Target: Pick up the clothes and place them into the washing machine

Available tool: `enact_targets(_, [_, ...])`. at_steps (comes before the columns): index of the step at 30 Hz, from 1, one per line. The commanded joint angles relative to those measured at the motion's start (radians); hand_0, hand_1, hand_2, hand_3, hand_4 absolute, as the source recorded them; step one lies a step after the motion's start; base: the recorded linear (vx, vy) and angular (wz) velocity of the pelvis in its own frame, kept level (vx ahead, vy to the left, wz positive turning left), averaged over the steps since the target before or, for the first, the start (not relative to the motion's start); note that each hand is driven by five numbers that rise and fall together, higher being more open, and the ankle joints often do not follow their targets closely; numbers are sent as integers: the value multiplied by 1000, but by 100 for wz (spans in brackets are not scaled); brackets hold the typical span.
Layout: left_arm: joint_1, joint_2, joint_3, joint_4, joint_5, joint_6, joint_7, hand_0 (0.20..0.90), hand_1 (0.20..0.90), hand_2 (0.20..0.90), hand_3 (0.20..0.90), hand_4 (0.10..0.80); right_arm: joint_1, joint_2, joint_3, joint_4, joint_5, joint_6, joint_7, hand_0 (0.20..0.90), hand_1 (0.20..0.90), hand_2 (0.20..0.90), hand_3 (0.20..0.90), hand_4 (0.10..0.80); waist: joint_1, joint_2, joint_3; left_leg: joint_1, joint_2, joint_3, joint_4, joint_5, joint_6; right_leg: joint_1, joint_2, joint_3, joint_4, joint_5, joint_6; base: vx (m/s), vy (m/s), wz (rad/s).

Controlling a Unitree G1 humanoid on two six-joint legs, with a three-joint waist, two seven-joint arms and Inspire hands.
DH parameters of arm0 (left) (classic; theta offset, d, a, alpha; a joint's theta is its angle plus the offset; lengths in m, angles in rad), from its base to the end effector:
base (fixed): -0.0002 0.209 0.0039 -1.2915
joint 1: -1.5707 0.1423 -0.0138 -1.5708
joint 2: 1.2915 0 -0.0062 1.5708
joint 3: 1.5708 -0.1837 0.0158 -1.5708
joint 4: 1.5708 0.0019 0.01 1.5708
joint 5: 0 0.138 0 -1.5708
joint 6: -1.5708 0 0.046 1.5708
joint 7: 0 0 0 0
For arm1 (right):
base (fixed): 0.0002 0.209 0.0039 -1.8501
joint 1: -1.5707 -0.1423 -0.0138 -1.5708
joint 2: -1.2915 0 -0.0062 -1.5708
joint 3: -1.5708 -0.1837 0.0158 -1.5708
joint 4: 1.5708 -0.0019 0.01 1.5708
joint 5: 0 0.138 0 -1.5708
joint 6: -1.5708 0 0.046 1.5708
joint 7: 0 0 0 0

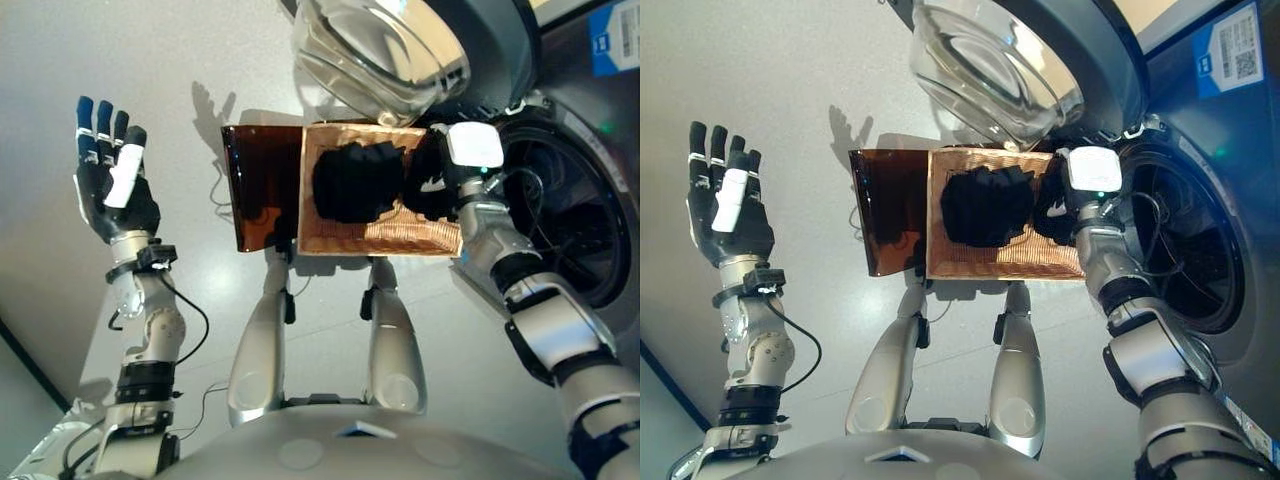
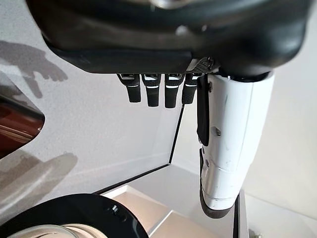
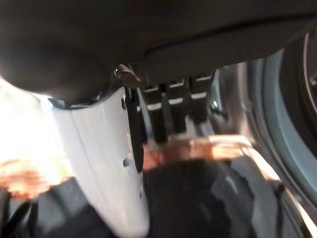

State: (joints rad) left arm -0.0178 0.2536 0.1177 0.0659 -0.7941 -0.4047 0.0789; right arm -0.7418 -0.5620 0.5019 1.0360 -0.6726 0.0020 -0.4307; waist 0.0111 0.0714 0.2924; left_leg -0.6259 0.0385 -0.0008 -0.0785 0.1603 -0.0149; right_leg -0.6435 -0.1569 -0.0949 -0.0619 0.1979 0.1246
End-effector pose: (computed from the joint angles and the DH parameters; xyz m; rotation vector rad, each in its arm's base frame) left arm 0.2004 0.2305 0.0626 -0.5285 -0.3913 0.3115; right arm 0.3121 -0.2485 0.0681 -1.5465 0.0314 -0.1602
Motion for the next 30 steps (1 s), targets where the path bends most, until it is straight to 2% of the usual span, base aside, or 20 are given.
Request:
enact_targets(1, [46,76,112,-148,40,-75,-25,900,900,900,900,800,28,-38,38,25,14,10,25,200,200,200,200,300,11,-20,-68,-2,11,4,-9,-44,-101,-102,-39,7,16,32,24,0,0,0])
enact_targets(22, [37,70,125,-134,52,-79,-25,900,900,900,900,800,70,-68,-13,-54,9,5,19,200,200,200,200,300,5,-15,-86,11,14,9,-9,-47,-101,-88,-38,5,12,32,22,0,0,0])
enact_targets(30, [37,61,119,-105,68,-82,-19,900,900,900,900,800,171,-64,-114,-196,152,-64,-5,200,200,200,200,300,-7,-27,-105,53,23,16,-9,-62,-100,-51,-34,7,19,18,23,10,-1,-1])
